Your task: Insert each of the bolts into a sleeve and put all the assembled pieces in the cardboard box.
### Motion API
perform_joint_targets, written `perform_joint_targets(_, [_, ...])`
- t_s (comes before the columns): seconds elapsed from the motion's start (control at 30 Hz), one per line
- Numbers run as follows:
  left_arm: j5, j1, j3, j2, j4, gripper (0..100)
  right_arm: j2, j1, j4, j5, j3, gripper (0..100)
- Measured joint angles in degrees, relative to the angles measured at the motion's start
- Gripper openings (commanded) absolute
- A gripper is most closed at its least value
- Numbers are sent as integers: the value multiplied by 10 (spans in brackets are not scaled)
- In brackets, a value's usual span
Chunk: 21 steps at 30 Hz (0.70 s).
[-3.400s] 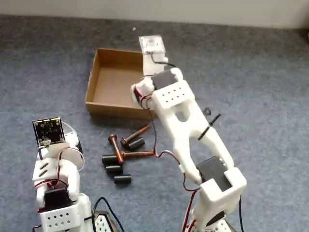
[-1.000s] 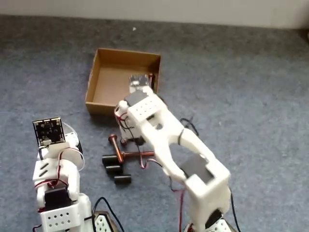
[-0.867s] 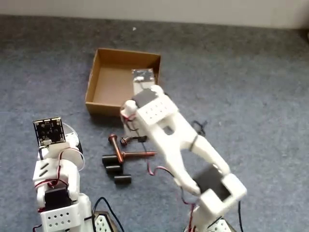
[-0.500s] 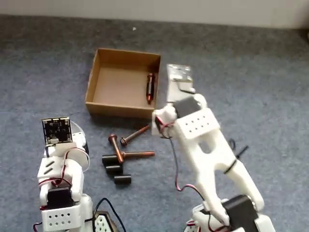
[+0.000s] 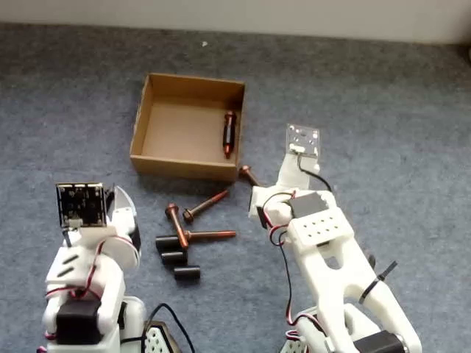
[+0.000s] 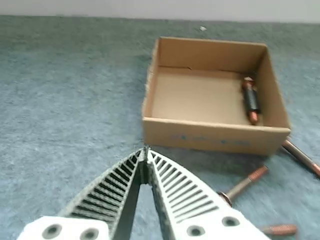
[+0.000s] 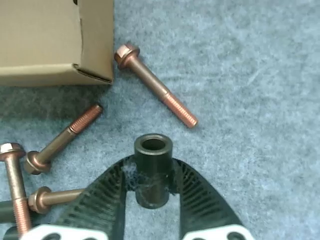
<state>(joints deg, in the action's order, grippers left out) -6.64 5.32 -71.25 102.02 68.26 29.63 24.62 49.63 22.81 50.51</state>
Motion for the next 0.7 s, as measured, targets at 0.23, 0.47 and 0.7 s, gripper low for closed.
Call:
perform_joint_targets(0.23, [-29, -28, 63, -81, 40, 6, 0, 0, -4, 0, 0, 5])
perform_joint_targets(0.47, [-70, -32, 195, -345, 66, 6, 0, -13, -4, 0, 0, 5])
perform_joint_targets(0.7, [-117, -69, 265, -603, 76, 6, 0, -28, -4, 0, 0, 5])
